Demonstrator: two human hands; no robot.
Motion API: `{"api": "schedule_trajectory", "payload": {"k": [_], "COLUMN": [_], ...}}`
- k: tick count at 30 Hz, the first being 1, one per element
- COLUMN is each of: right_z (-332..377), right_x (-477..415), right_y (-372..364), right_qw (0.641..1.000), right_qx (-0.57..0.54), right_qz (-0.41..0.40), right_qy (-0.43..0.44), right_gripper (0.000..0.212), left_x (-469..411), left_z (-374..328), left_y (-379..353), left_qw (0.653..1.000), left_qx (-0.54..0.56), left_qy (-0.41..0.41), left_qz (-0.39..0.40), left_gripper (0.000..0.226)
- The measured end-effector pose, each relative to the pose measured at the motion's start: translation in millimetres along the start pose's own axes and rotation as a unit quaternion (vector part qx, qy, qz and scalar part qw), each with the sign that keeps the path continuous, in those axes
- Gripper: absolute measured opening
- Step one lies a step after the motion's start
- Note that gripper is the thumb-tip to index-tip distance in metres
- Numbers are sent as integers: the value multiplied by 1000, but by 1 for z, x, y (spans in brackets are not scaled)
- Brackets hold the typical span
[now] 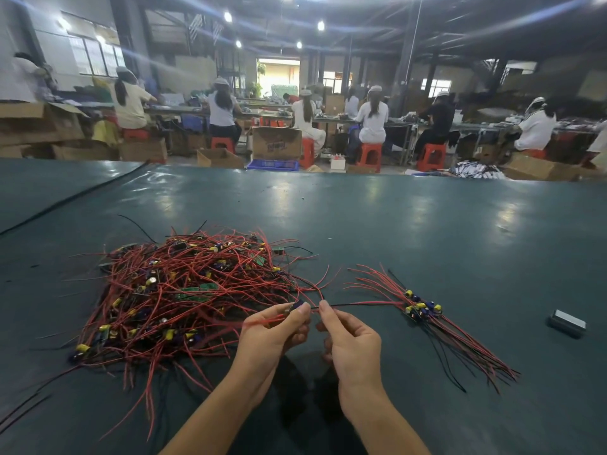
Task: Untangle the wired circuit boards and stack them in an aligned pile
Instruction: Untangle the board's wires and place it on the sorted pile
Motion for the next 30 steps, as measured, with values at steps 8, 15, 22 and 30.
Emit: {"api": "schedule_trajectory", "payload": {"k": [8, 15, 22, 30], "right_z": [0, 1, -9, -9], "right_x": [5, 3, -3, -18], "right_y": [-7, -2, 4, 24], "right_qw": [1000, 997, 995, 985], "right_qx": [-1, -33, -30, -79], "right_qz": [-8, -61, -74, -123], "right_qy": [13, -22, -65, -87], "right_gripper": [20, 29, 24, 31], "left_x": [3, 3, 3, 5], "left_z": [4, 2, 2, -4], "left_y": [-6, -13, -10, -9], "left_qw": [999, 998, 995, 995], "left_qx": [2, -32, -62, -65], "left_qy": [29, 37, 46, 44], "left_qz": [27, 49, 57, 53], "left_gripper": [40, 31, 32, 12]}}
Point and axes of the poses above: each hand's wrist, its own x-axis away from the middle knuckle, its own y-axis out of the back of the hand, z = x × y, the point moved 9 cm from there along -x, towards the middle knuckle, and after that the axes turned 6 degrees about -x, right-handed, at the moved point
